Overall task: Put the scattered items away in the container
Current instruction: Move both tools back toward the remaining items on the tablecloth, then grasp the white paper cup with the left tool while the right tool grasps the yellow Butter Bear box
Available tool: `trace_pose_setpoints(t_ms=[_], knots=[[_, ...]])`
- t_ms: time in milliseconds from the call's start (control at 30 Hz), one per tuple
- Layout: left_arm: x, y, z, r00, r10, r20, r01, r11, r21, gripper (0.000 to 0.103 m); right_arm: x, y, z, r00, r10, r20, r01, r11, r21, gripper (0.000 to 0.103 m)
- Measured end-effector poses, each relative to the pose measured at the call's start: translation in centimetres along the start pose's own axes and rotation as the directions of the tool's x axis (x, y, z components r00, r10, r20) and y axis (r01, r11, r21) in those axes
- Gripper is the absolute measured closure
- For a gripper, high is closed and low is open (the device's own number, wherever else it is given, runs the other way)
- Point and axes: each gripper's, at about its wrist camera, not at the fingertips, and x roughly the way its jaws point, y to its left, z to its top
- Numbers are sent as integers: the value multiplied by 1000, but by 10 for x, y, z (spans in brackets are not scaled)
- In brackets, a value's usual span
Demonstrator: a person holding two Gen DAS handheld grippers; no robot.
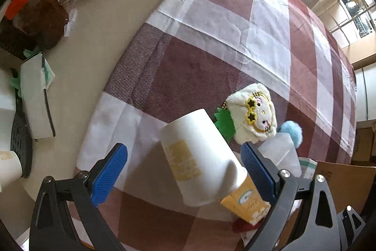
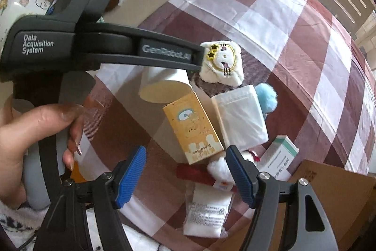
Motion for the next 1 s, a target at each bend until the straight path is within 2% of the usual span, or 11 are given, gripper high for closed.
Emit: trace_pose_setpoints(t_ms=[100, 167, 233, 433, 667, 733, 800, 900, 967, 1000], knots=[[9, -2, 1, 1000, 24, -6, -24, 1000, -3, 5, 10, 7, 2, 999, -51, 2, 52, 997, -61, 30], [16, -1, 1, 1000, 15, -16, -15, 1000, -7, 5, 16, 11, 2, 998, -70, 0, 70, 993, -90, 31], [22, 0, 1, 1000, -2, -27, 1, 1000, -17, 5, 22, 13, 3, 997, -72, -3, 71, 992, -108, 31], [32, 7, -1, 999, 24, -46, -24, 1000, -7, 5, 40, 13, 5, 998, -53, -32, 49, 993, -107, 33], [37, 29, 3, 998, 44, -47, -45, 998, -31, 5, 46, 18, 7, 996, -76, -40, 70, 989, -133, 33], [41, 31, 6, 997, 45, -55, -46, 998, -30, 5, 53, 17, 8, 996, -65, -67, 56, 991, -123, 36], [45, 32, 8, 997, 40, -60, -42, 999, -26, 5, 60, 15, 8, 994, -45, -99, 34, 994, -107, 48], [50, 28, 9, 995, 68, -71, -68, 998, 12, 8, 71, 10, 7, 990, 12, -142, -20, 999, -51, 53], [51, 26, 8, 994, 81, -71, -79, 996, 36, 25, 71, 6, 8, 989, 29, -144, -33, 999, -27, 53], [51, 24, 6, 993, 96, -66, -93, 994, 49, 28, 70, 4, 8, 989, 40, -141, -42, 999, -13, 54]])
